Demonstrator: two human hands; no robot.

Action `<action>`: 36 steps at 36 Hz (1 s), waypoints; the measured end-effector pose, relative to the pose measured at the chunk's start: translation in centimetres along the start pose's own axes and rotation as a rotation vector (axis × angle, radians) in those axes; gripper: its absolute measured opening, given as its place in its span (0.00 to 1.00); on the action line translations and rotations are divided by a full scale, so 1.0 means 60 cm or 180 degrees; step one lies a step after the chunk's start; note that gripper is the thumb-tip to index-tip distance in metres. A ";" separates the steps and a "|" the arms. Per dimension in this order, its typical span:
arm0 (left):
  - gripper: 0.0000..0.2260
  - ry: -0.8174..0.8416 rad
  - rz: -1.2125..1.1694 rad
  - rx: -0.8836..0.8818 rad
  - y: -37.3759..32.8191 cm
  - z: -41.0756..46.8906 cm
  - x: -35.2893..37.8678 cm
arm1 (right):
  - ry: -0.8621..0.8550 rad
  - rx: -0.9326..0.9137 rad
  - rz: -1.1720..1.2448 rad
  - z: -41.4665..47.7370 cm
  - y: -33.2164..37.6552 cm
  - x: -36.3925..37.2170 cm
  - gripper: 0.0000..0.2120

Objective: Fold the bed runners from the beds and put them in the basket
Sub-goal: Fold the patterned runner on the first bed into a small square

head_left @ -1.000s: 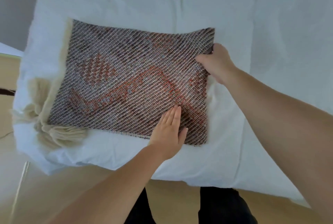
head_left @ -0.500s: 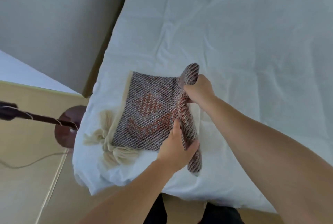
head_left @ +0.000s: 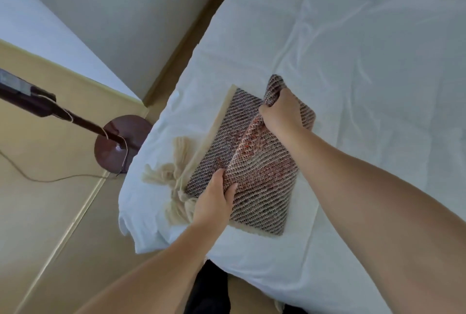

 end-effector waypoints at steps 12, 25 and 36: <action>0.19 0.0228 0.0116 -0.0009 0.116 0.120 -0.063 | 0.0145 0.0384 -0.0355 0.133 0.028 0.159 0.25; 0.25 0.0431 0.1099 0.0048 0.177 0.190 -0.086 | 0.0303 0.0290 -0.0530 0.186 0.017 0.241 0.19; 0.27 0.0218 0.1801 0.0946 0.095 0.299 -0.067 | 0.0207 -0.0271 -0.2759 0.197 -0.080 0.238 0.31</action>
Point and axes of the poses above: each hand's wrist, its own z-axis towards the middle knuckle, its own x-axis out of the palm, y = z × x, the point moved 2 cm from there along z, towards the middle knuckle, and after that the axes turned 14 degrees about y, right-handed, at the moved point
